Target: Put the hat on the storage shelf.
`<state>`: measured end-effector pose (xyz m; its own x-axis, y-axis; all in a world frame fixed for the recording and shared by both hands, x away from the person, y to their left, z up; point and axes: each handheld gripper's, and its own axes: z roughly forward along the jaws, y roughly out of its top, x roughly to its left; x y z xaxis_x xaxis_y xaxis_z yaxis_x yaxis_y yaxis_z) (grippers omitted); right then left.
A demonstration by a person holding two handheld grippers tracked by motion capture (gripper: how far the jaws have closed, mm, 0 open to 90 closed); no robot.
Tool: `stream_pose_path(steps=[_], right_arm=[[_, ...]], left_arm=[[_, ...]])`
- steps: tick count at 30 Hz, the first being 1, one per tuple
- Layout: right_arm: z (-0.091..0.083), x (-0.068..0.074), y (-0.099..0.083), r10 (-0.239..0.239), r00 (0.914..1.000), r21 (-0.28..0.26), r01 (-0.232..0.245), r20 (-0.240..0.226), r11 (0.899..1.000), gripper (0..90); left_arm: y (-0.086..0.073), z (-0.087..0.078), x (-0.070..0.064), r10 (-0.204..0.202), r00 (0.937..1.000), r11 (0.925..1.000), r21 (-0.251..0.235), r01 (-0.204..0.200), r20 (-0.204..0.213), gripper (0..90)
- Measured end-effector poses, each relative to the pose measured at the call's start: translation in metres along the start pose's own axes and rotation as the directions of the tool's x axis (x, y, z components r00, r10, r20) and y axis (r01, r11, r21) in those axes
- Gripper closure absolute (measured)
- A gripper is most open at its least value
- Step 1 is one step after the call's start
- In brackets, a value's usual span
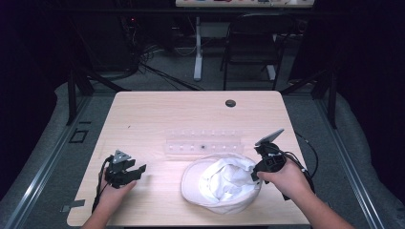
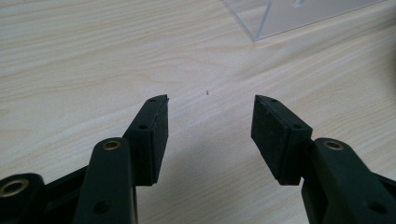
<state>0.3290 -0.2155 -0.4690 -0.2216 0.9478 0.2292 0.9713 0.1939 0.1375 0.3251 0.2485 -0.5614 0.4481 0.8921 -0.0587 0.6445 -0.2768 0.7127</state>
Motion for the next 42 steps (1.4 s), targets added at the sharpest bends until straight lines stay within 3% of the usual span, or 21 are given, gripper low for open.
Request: stream_pose_path(steps=[2,5,12,17,20,21,22,30,32,39,42], right_arm=[[-0.001,-0.003,0.002,0.001,0.9999,0.006,-0.001,-0.014,1.000,78.0],[-0.002,-0.004,0.005,0.044,0.9985,0.003,-0.044,-0.033,0.999,80.5],[-0.006,-0.004,0.009,0.045,0.9983,0.018,-0.044,-0.038,0.999,81.0],[-0.019,-0.004,0.012,0.055,0.9982,-0.008,-0.055,-0.025,0.998,81.2],[-0.024,-0.005,0.014,0.051,0.9985,0.005,-0.051,-0.020,0.999,81.3],[-0.026,-0.004,0.014,0.064,0.9979,0.001,-0.064,-0.011,0.998,81.3],[-0.030,-0.004,0.016,0.046,0.9988,0.019,-0.046,0.017,0.999,81.3],[-0.044,0.004,0.021,0.063,0.9964,0.005,-0.063,0.057,0.998,81.3],[-0.052,0.006,0.024,0.045,0.9958,0.022,-0.047,0.080,0.999,81.4],[-0.067,0.010,0.028,0.076,0.9960,0.024,-0.077,0.047,0.997,81.3],[-0.074,0.010,0.029,0.065,0.9967,0.046,-0.067,0.048,0.997,81.3]], left_arm=[[0.000,0.000,0.000,0.001,1.0000,1.0000,0.001,-0.001,0.000,47.0],[0.000,0.001,0.000,0.001,1.0000,1.0000,-0.001,-0.001,0.001,47.0],[0.000,0.001,0.000,0.000,1.0000,1.0000,0.001,0.000,0.002,47.0],[0.000,0.001,0.000,-0.005,1.0000,1.0000,0.002,0.005,0.005,47.0],[0.000,0.001,-0.001,-0.006,1.0000,1.0000,0.002,0.006,0.006,47.0],[0.000,0.001,-0.001,-0.004,1.0000,1.0000,0.003,0.004,0.007,47.0],[0.000,0.001,-0.001,-0.005,1.0000,1.0000,0.004,0.005,0.007,46.9],[0.000,0.002,-0.001,-0.007,0.9999,1.0000,0.005,0.007,0.009,47.0],[0.000,0.001,0.000,-0.009,0.9999,1.0000,0.004,0.009,0.009,47.0],[0.000,0.000,0.001,-0.009,0.9998,0.9999,0.011,0.009,0.017,46.9],[0.000,0.001,0.001,-0.010,0.9998,0.9999,0.011,0.010,0.018,46.9]])
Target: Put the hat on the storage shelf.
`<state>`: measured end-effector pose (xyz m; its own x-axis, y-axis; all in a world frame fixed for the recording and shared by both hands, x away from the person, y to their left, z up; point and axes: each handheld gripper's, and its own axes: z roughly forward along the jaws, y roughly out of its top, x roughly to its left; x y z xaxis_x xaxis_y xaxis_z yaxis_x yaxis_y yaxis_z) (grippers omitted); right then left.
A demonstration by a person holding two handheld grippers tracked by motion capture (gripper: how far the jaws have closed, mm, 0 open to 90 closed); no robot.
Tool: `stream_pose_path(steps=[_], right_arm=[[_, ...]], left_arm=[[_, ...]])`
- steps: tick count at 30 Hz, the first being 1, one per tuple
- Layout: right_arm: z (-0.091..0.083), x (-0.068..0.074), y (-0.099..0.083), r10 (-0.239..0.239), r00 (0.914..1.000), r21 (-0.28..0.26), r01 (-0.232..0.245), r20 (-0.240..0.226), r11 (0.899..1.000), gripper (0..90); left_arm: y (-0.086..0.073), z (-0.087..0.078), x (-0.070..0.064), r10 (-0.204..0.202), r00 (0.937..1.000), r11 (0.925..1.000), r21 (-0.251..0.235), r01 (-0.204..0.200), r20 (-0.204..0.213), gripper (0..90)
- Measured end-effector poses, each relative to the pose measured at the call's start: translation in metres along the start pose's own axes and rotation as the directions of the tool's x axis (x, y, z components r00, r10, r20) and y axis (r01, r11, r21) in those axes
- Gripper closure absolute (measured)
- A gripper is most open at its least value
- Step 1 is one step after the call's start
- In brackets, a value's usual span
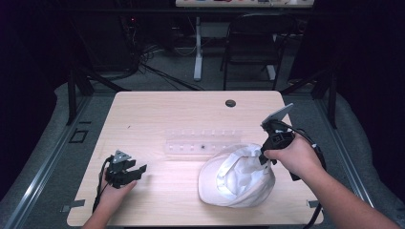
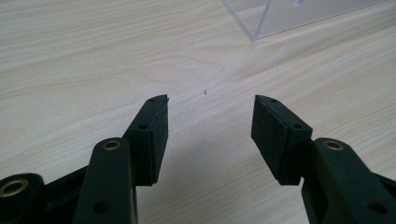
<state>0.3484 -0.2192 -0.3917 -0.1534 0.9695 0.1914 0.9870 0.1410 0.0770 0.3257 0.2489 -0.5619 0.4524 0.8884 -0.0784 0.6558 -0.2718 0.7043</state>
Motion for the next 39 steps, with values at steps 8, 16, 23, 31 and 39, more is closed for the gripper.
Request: stream_pose_path(steps=[8,16,23,31,39], right_arm=[[-0.019,-0.002,0.001,0.029,0.9986,-0.019,-0.030,-0.043,0.999,81.3],[-0.036,-0.008,0.003,0.065,0.9865,-0.033,-0.071,-0.151,0.997,81.4],[-0.039,-0.018,0.002,0.102,0.9553,-0.004,-0.107,-0.278,0.994,81.5],[-0.043,-0.025,0.000,0.124,0.9120,-0.009,-0.138,-0.391,0.990,81.5],[-0.051,-0.026,0.001,0.118,0.8853,-0.033,-0.149,-0.450,0.988,81.6]], left_arm=[[0.000,0.000,0.000,-0.001,1.0000,1.0000,0.002,0.001,0.002,46.9],[0.000,0.001,-0.001,-0.002,1.0000,1.0000,-0.007,0.002,-0.001,46.9],[0.000,0.001,0.000,0.003,1.0000,1.0000,0.003,-0.003,0.005,47.0],[0.000,0.002,-0.001,0.001,1.0000,0.9999,-0.010,-0.001,-0.005,47.0],[0.000,0.002,-0.001,-0.001,1.0000,1.0000,-0.007,0.001,-0.001,46.8]])
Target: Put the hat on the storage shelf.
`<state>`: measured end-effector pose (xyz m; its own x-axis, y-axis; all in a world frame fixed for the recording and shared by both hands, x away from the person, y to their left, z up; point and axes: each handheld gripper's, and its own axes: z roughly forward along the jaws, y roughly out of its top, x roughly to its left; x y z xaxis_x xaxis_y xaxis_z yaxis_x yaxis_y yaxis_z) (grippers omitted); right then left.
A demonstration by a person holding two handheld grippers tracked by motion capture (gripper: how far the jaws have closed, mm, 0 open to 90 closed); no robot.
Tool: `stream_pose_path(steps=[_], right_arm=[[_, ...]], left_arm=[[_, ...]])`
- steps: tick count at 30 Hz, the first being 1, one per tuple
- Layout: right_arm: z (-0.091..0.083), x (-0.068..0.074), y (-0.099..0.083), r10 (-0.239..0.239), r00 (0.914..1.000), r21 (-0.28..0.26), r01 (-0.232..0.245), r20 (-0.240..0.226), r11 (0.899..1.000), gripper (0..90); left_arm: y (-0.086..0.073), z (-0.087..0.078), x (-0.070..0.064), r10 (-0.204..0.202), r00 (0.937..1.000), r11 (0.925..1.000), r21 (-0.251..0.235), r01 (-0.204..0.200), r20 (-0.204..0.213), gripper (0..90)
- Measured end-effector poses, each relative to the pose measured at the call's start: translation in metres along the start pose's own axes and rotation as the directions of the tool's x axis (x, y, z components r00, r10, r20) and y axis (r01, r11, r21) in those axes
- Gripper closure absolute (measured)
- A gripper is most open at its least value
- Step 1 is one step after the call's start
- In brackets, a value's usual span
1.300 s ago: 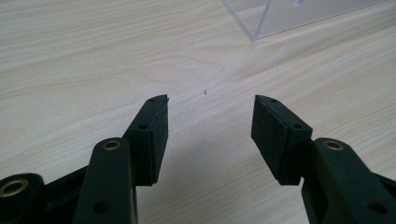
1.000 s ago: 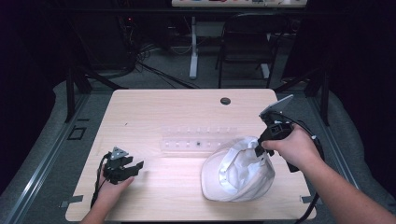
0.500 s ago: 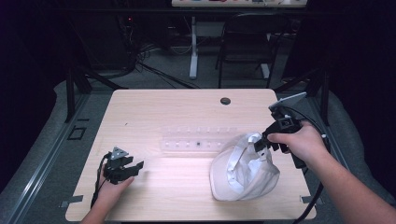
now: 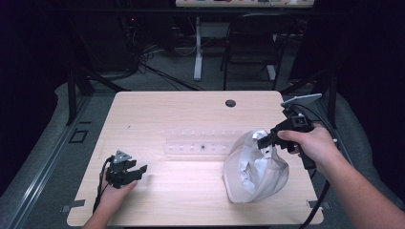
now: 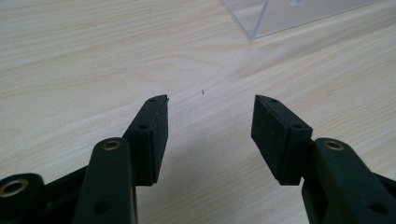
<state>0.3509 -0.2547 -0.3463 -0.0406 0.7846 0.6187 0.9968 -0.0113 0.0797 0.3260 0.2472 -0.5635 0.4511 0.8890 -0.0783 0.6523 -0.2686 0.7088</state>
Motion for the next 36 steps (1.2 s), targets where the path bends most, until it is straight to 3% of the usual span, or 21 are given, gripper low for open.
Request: stream_pose_path(steps=[11,27,32,36], right_arm=[[-0.021,0.015,0.012,-0.040,0.9950,-0.083,0.032,-0.092,0.996,81.6],[-0.023,0.033,0.031,-0.053,0.9871,-0.138,0.032,-0.151,0.990,81.6],[-0.024,0.038,0.036,-0.057,0.9857,-0.154,0.033,-0.158,0.988,81.6],[-0.024,0.044,0.043,-0.059,0.9846,-0.175,0.030,-0.165,0.984,81.6]], left_arm=[[0.000,0.000,-0.002,-0.001,1.0000,1.0000,-0.003,0.001,0.006,44.9],[0.001,0.001,-0.006,0.000,0.9997,1.0000,-0.005,0.000,0.026,43.7],[0.001,0.003,-0.007,0.011,0.9987,0.9999,0.012,-0.012,0.049,42.3],[0.003,0.001,-0.008,0.012,0.9974,0.9999,-0.003,-0.012,0.071,40.4]])
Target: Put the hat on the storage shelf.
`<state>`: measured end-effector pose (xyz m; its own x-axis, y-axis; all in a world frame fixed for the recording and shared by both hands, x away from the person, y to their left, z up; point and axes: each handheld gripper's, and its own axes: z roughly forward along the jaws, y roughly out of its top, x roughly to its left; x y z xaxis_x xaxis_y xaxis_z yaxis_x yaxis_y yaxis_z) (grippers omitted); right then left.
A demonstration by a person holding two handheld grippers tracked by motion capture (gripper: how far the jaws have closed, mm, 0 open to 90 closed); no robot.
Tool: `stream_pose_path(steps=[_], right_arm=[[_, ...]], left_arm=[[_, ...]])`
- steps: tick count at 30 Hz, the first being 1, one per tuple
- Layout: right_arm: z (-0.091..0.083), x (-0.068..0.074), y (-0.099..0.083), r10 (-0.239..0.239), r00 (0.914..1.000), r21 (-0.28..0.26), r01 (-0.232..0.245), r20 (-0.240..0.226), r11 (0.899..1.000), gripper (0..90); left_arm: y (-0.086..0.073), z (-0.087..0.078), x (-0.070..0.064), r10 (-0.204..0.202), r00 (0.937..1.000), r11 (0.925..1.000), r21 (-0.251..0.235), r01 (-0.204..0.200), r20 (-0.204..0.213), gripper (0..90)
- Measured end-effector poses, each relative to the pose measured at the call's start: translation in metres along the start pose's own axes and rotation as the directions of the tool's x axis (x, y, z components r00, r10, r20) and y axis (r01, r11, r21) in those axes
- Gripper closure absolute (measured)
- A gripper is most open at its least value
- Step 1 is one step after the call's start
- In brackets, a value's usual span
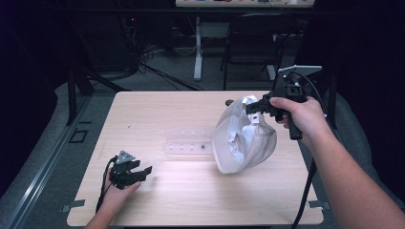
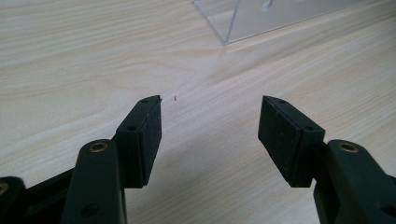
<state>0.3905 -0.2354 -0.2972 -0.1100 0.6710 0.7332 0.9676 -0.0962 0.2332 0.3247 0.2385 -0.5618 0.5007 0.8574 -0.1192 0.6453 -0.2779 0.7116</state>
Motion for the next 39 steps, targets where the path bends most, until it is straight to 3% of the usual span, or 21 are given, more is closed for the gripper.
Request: stream_pose_path(steps=[9,22,30,34,39], right_arm=[[0.008,0.005,0.012,0.004,1.0000,-0.016,-0.004,-0.008,1.000,81.6],[0.020,0.012,0.031,0.034,0.9994,-0.061,-0.035,-0.010,0.998,81.6],[0.027,0.016,0.040,0.043,0.9991,-0.091,-0.043,-0.002,0.995,81.6],[0.032,0.017,0.045,0.063,0.9980,-0.103,-0.063,-0.001,0.993,81.6],[0.035,0.016,0.047,0.075,0.9971,-0.115,-0.075,-0.002,0.990,81.6]], left_arm=[[0.001,-0.001,-0.004,0.014,0.9998,0.9999,0.001,-0.014,0.011,41.1],[0.004,-0.003,-0.010,0.031,0.9993,0.9979,-0.056,-0.033,-0.022,41.7],[0.012,-0.004,-0.023,0.059,0.9981,0.9936,-0.095,-0.061,-0.015,41.5],[0.021,-0.006,-0.035,0.103,0.9947,0.9859,-0.133,-0.102,-0.003,41.8],[0.030,-0.005,-0.045,0.119,0.9928,0.9818,-0.150,-0.117,0.006,42.6]])
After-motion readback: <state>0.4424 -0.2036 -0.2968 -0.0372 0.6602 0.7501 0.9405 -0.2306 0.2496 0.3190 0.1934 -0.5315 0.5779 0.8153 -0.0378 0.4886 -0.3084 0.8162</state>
